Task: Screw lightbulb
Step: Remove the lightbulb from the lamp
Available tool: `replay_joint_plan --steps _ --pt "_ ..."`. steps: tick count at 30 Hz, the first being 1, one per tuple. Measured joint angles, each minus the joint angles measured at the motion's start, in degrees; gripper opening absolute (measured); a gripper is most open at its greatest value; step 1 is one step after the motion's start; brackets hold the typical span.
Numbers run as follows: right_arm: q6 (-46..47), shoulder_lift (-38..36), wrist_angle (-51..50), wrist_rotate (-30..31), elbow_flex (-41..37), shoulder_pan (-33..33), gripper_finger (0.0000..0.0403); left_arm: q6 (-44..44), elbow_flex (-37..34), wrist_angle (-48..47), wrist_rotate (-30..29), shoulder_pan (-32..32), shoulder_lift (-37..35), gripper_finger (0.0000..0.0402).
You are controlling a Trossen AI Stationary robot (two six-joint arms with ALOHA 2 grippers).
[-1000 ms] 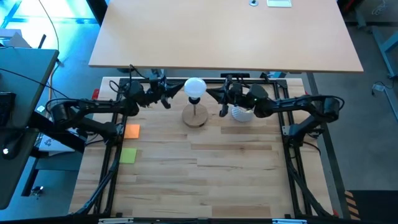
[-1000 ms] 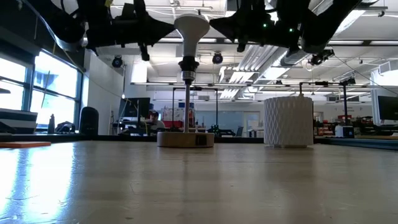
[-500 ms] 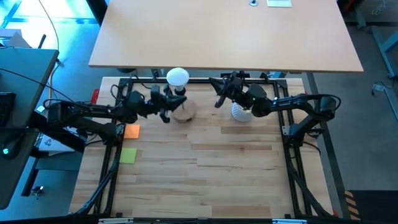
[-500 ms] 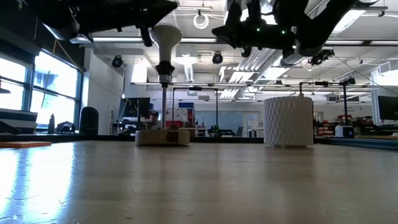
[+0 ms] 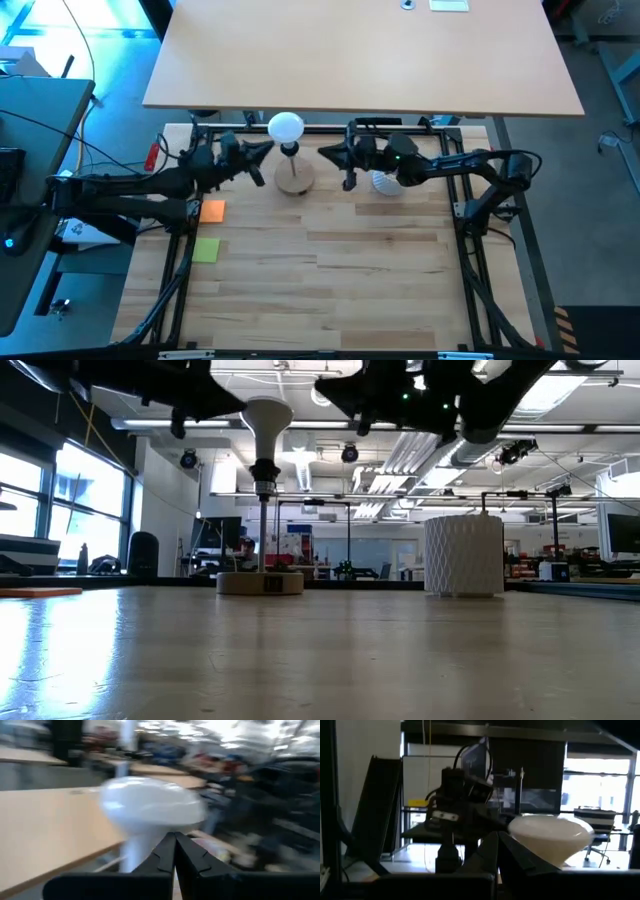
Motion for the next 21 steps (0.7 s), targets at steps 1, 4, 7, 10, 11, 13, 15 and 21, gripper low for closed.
replay_joint_plan --steps 1,4,7,10,11,13,15,21 --pt "-0.68 0.84 -0.41 0.00 0.73 0.05 0.0000 0.55 0.00 -1.04 -2.21 0.44 -0.59 0.0000" --pt "-1.00 3.20 0.98 0.83 2.98 -0.57 0.0000 3.60 0.00 -0.71 -4.23 2.85 -0.93 0.0000" --pt "-0.99 5.57 2.31 0.00 5.30 -1.64 0.0000 6.91 0.00 2.25 -2.96 4.85 -0.07 0.0000" --pt "-0.71 8.77 1.92 -4.99 9.01 -2.79 0.0000 7.22 0.00 4.37 -0.73 5.98 1.54 0.0000" --pt "-0.06 9.88 1.84 -6.49 10.45 -3.09 0.0000 7.24 0.00 5.19 0.15 6.05 2.14 0.0000" --pt "0.45 11.80 1.67 -7.39 12.67 -3.52 0.0000 7.23 0.00 6.69 1.52 5.98 3.15 0.0000" --pt "0.14 13.15 2.06 -7.16 13.56 -3.88 0.0000 6.88 0.00 8.27 1.80 5.44 3.98 0.0000" --pt "-0.63 12.98 2.75 -6.49 13.55 -6.42 0.0000 7.32 0.00 9.84 4.52 1.74 4.12 0.0000"
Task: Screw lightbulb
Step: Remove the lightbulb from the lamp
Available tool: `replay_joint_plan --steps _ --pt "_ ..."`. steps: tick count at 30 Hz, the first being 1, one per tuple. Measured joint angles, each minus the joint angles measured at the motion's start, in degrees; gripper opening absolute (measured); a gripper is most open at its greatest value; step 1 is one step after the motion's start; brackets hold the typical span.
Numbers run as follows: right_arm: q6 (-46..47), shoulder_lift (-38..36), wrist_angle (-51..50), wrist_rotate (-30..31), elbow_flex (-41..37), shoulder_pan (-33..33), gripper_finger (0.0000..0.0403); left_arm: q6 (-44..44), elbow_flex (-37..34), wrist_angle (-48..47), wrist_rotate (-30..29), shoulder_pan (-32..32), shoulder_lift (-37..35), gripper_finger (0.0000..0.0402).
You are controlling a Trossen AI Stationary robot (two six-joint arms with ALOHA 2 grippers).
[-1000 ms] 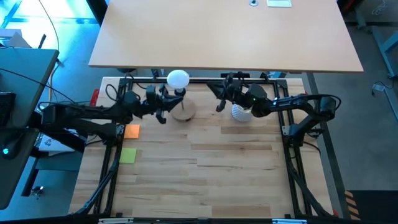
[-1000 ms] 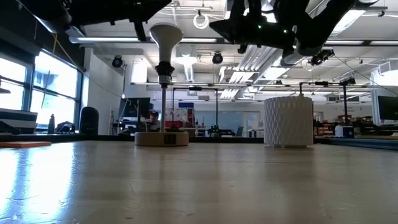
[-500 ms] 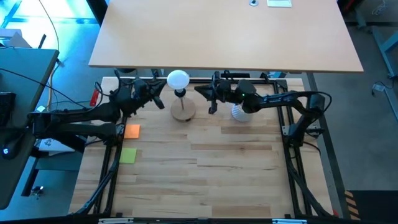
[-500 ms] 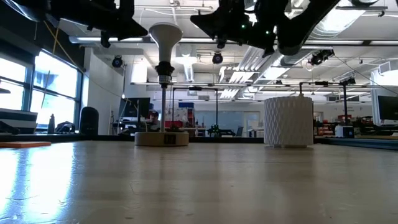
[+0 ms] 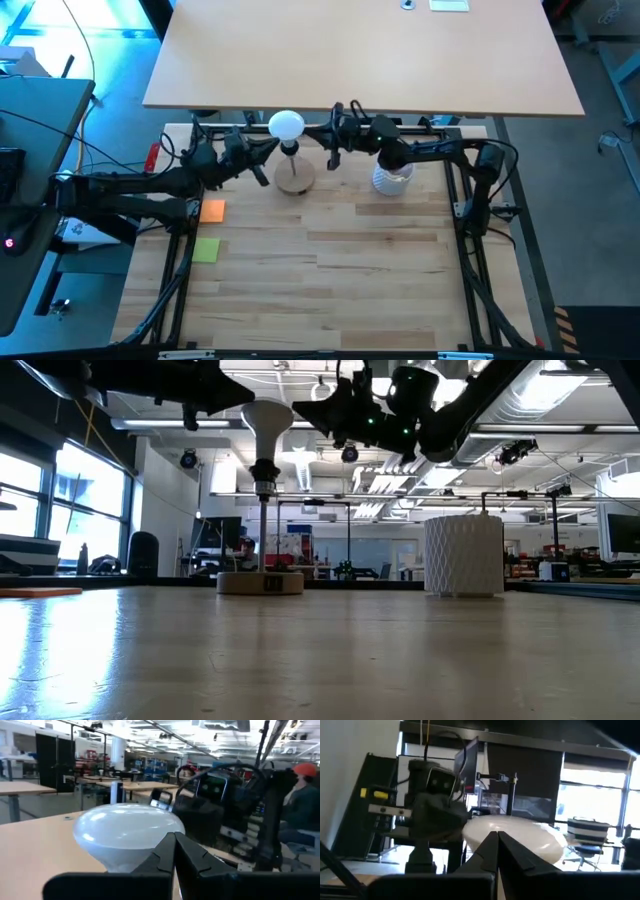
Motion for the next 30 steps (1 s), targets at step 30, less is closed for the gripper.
replay_joint_plan --steps 30 --pt "-2.68 -2.33 -8.74 11.33 -0.07 -2.26 0.0000 -2.46 0.04 10.53 0.37 -2.93 5.61 0.0000"
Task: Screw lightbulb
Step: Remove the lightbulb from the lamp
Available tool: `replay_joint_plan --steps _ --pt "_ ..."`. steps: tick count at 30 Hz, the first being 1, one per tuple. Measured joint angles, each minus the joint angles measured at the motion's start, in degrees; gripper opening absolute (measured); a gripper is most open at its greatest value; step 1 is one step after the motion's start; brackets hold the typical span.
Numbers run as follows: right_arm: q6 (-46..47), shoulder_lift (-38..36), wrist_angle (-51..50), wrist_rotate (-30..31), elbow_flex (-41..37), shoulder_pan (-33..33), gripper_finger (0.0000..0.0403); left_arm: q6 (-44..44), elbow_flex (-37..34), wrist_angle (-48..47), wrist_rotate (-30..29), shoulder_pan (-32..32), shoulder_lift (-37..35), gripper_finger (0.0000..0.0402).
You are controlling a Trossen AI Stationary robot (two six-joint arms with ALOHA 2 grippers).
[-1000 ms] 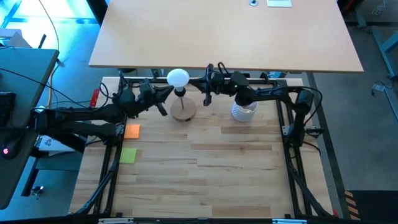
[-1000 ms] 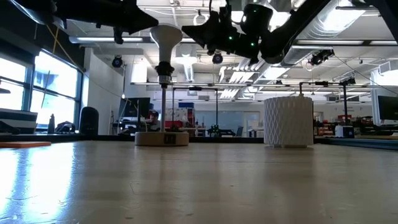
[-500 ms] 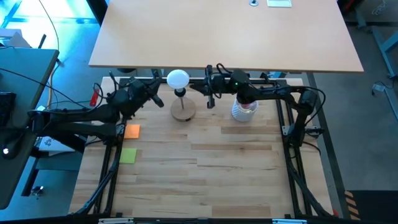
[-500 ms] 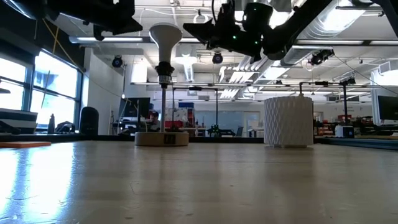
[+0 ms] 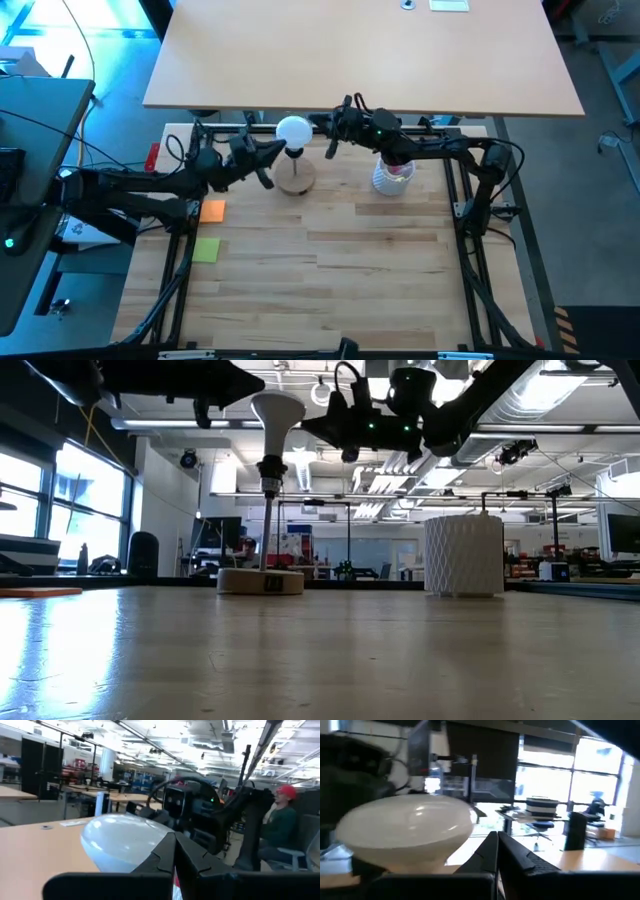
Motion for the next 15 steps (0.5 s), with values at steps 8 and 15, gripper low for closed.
replay_joint_plan --steps 8,15 --pt "0.00 -0.02 0.34 -4.05 0.00 -1.37 0.0000 6.06 -0.09 -10.14 -15.65 -2.76 -6.86 0.0000" --pt "-0.65 -0.02 1.49 -14.79 0.00 -0.69 0.0000 10.20 -0.09 -14.34 -24.99 -2.00 -9.18 0.0000"
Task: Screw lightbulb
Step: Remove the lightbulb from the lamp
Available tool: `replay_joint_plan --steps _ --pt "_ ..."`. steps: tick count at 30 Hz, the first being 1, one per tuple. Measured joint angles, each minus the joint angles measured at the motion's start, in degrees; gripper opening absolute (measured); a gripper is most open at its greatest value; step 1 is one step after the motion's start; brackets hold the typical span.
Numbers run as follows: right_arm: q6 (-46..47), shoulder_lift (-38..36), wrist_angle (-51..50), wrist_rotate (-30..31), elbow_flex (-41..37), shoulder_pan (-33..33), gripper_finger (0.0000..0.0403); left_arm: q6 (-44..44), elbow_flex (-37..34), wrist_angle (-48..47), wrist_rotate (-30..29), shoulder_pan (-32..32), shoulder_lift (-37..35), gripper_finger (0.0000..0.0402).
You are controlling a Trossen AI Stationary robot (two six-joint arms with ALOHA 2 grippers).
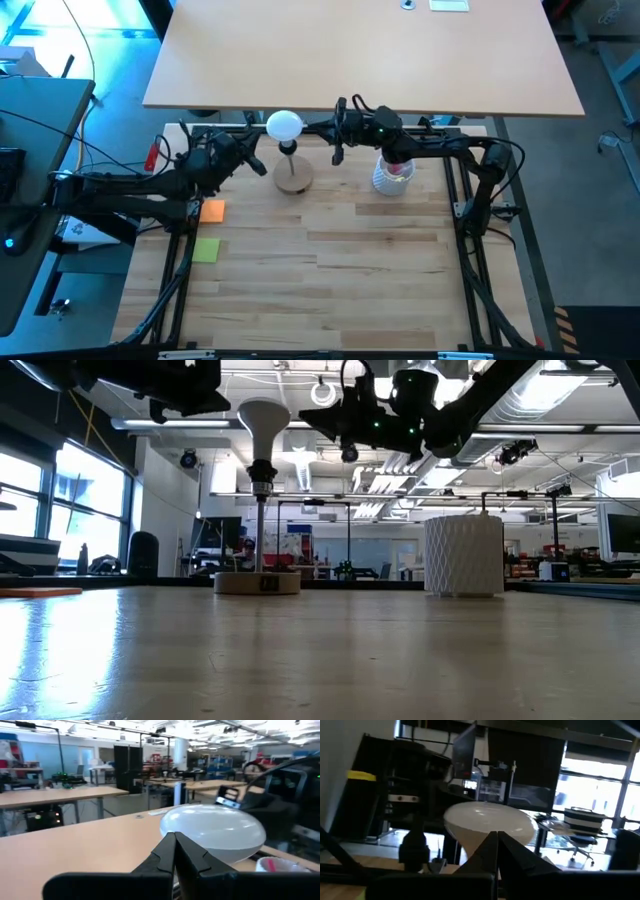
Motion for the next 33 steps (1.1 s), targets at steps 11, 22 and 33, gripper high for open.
replay_joint_plan --steps 11,22,33 --pt "0.91 0.00 0.92 3.31 0.00 0.32 0.0000 -3.48 0.00 2.28 15.04 3.52 2.12 0.0000" --pt "3.23 0.00 -2.65 21.94 0.00 -1.06 0.0000 -6.36 0.00 1.77 15.07 2.24 1.93 0.0000" --pt "4.48 -0.28 -1.89 -4.20 0.02 -1.89 0.0000 -5.78 0.02 -2.77 12.65 9.23 0.88 0.0000"
